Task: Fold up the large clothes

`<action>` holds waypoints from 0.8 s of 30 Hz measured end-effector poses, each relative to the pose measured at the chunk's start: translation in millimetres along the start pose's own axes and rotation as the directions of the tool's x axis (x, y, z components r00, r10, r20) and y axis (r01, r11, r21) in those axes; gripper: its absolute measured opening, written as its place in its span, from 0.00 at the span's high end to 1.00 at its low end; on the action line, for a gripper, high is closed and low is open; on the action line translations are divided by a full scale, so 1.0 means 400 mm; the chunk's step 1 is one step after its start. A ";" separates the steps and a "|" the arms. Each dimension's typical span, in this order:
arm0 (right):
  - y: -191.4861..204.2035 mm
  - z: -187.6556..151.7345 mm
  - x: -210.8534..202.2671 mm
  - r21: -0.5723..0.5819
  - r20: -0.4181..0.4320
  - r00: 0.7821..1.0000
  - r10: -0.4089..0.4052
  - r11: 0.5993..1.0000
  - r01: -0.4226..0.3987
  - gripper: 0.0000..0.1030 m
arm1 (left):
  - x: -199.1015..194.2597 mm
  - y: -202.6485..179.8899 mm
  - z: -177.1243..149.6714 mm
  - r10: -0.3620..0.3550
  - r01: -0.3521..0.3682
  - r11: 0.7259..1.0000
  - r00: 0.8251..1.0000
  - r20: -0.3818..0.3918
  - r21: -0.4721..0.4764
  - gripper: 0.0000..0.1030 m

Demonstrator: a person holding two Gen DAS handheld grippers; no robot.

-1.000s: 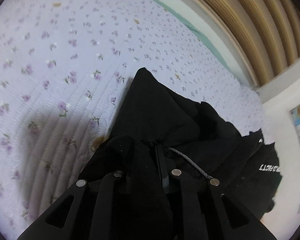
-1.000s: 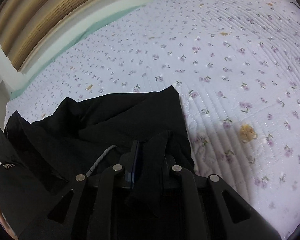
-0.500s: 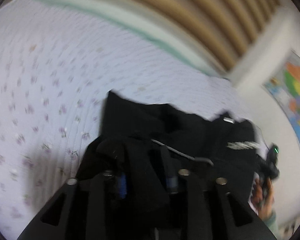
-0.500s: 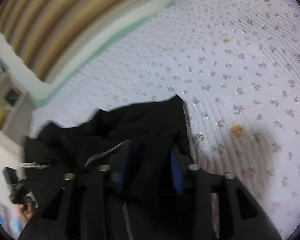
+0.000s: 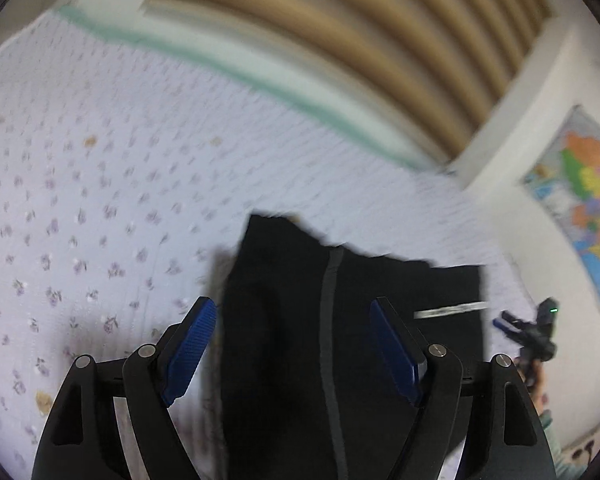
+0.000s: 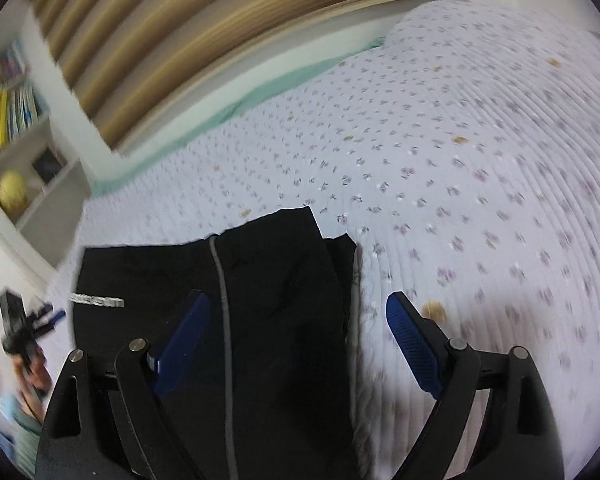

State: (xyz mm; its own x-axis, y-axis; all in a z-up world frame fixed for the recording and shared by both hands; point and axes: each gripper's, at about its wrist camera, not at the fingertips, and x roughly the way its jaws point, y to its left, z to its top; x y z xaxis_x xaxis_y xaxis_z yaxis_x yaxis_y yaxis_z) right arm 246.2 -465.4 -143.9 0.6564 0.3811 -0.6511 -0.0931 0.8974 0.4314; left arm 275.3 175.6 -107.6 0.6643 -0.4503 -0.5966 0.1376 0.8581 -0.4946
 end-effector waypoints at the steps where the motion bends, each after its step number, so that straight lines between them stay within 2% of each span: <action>1: 0.003 0.007 0.023 -0.024 -0.012 1.000 -0.008 1.000 0.008 0.11 | 0.028 0.021 0.004 -0.013 0.013 1.000 1.000 -0.019 -0.029 0.22; 3: 0.006 0.025 0.077 -0.063 -0.035 0.999 -0.014 0.998 0.012 0.11 | 0.070 0.054 0.012 -0.061 0.058 0.995 0.997 -0.038 -0.083 0.22; 6: 0.001 0.057 0.142 -0.086 -0.056 0.998 0.006 0.996 -0.011 0.11 | 0.135 0.095 0.027 -0.091 0.079 0.985 0.993 -0.074 -0.152 0.22; 10: -0.008 0.074 0.232 -0.067 -0.129 0.989 0.077 0.994 -0.086 0.13 | 0.222 0.096 0.036 -0.174 0.142 0.973 0.969 -0.176 -0.181 0.22; 11: 0.000 0.067 0.246 -0.081 -0.150 0.984 0.102 0.990 -0.115 0.34 | 0.236 0.094 0.034 -0.174 0.140 0.973 0.968 -0.183 -0.184 0.24; 12: 0.012 0.060 0.251 -0.116 -0.156 0.983 0.094 0.987 -0.113 0.63 | 0.238 0.087 0.033 -0.176 0.145 0.974 0.968 -0.178 -0.174 0.26; 13: 0.029 0.050 0.246 -0.166 -0.151 0.987 0.055 0.983 -0.080 0.68 | 0.231 0.071 0.031 -0.170 0.148 0.979 0.972 -0.162 -0.140 0.36; 14: 0.049 0.039 0.230 -0.220 -0.127 0.992 0.016 0.975 -0.044 0.75 | 0.215 0.051 0.031 -0.137 0.125 0.988 0.980 -0.145 -0.089 0.71; 15: 0.064 0.033 0.210 -0.254 -0.103 0.995 -0.009 0.967 -0.017 0.82 | 0.204 0.037 0.032 -0.120 0.112 0.992 0.983 -0.138 -0.061 0.90; 18: 0.103 0.043 0.127 -0.316 0.004 0.994 -0.110 0.943 0.106 0.85 | 0.129 -0.018 0.048 -0.057 0.058 0.998 0.997 -0.059 0.022 0.91; 20: 0.131 0.073 0.068 -0.332 0.083 0.982 -0.168 0.925 0.186 0.86 | 0.088 -0.049 0.073 -0.039 0.039 0.999 0.999 -0.010 0.034 0.91; 22: 0.159 0.112 0.028 -0.327 0.129 0.972 -0.196 0.917 0.228 0.87 | 0.052 -0.085 0.111 -0.043 0.041 0.998 0.998 0.046 0.045 0.91; 24: 0.196 0.156 0.012 -0.328 0.174 0.950 -0.261 0.894 0.306 0.87 | 0.041 -0.127 0.148 -0.004 -0.002 0.998 0.996 0.094 0.067 0.91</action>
State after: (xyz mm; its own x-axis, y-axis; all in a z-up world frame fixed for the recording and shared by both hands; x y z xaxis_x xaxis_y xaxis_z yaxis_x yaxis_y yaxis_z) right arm 288.9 -407.1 -74.4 0.7777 0.0889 -0.6223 -0.1284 0.9915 -0.0188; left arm 322.8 139.0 -54.8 0.7298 -0.4290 -0.5324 0.1851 0.8736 -0.4501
